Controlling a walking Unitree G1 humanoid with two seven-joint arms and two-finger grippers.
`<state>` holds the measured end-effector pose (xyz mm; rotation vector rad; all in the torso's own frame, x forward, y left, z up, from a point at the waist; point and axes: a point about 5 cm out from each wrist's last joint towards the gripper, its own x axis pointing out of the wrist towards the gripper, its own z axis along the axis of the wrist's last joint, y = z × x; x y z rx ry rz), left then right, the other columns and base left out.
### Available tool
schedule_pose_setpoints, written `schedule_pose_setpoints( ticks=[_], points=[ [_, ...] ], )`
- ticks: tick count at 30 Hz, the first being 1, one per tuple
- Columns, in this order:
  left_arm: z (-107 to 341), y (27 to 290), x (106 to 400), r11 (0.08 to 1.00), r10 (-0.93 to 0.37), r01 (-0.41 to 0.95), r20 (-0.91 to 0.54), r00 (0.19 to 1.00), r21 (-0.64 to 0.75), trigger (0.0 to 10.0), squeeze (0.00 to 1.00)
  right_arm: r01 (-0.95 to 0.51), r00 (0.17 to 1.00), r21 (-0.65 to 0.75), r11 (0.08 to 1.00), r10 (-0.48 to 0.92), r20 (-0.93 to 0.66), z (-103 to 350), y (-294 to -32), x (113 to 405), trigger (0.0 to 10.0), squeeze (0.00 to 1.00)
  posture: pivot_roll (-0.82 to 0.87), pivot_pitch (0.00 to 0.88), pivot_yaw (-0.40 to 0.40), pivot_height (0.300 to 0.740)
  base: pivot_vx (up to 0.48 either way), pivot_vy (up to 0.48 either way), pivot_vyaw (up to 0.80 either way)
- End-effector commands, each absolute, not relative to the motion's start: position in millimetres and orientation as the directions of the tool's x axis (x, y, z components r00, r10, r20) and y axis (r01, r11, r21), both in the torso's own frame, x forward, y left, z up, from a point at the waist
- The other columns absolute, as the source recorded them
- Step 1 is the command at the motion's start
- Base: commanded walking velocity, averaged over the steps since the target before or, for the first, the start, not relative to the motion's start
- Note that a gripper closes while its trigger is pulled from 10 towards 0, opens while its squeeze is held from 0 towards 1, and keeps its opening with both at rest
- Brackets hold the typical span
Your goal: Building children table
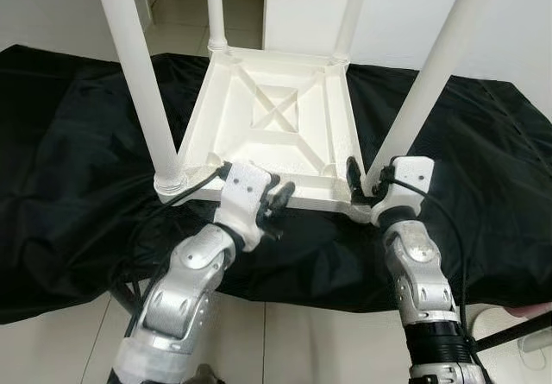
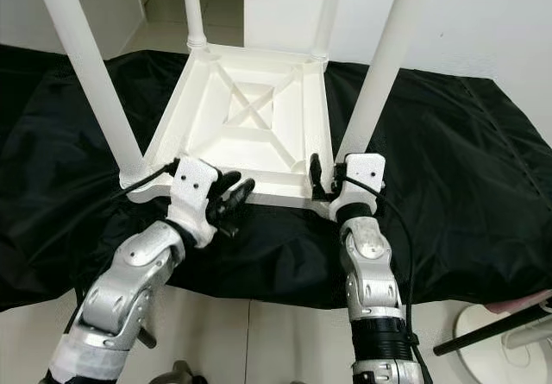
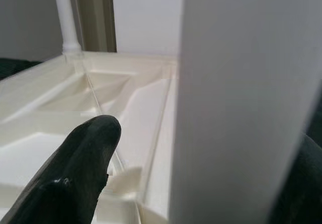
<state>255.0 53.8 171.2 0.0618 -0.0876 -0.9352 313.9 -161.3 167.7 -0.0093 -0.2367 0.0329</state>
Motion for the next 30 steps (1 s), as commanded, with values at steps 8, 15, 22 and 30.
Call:
schedule_pose_setpoints(
  ticks=[8, 15, 22, 30],
  points=[
    [172.6, 48.4, 251.9, 0.571, -0.821, 0.813, 0.055, 0.569, 0.114, 10.0, 0.00, -0.011, 0.966, 0.018, 1.000, 0.006, 0.257, 177.1, -165.1, 321.0, 10.0, 0.00, 0.04, 0.009, -0.022, 0.740, 0.000, 0.000, 0.00],
    [168.9, 42.7, 249.9, 0.575, -0.818, 0.813, 0.052, 0.573, 0.090, 10.0, 0.00, 0.008, 0.966, 0.010, 1.000, -0.011, 0.259, 176.8, -166.1, 321.2, 10.0, 0.00, 0.04, 0.009, -0.024, 0.740, 0.000, 0.000, 0.00],
    [168.3, 39.7, 248.7, 0.563, -0.827, 0.824, 0.058, 0.560, 0.067, 10.0, 0.00, 0.021, 0.966, 0.012, 1.000, -0.024, 0.257, 177.8, -166.8, 322.1, 10.0, 0.00, 0.03, 0.006, -0.025, 0.740, 0.000, 0.000, 0.00],
    [168.1, 39.4, 248.3, 0.566, -0.824, 0.822, 0.054, 0.563, 0.059, 10.0, 0.00, 0.022, 0.966, 0.007, 1.000, -0.023, 0.257, 178.5, -167.2, 323.6, 10.0, 0.00, 0.04, 0.007, -0.031, 0.740, 0.000, 0.000, 0.00]
  ],
)
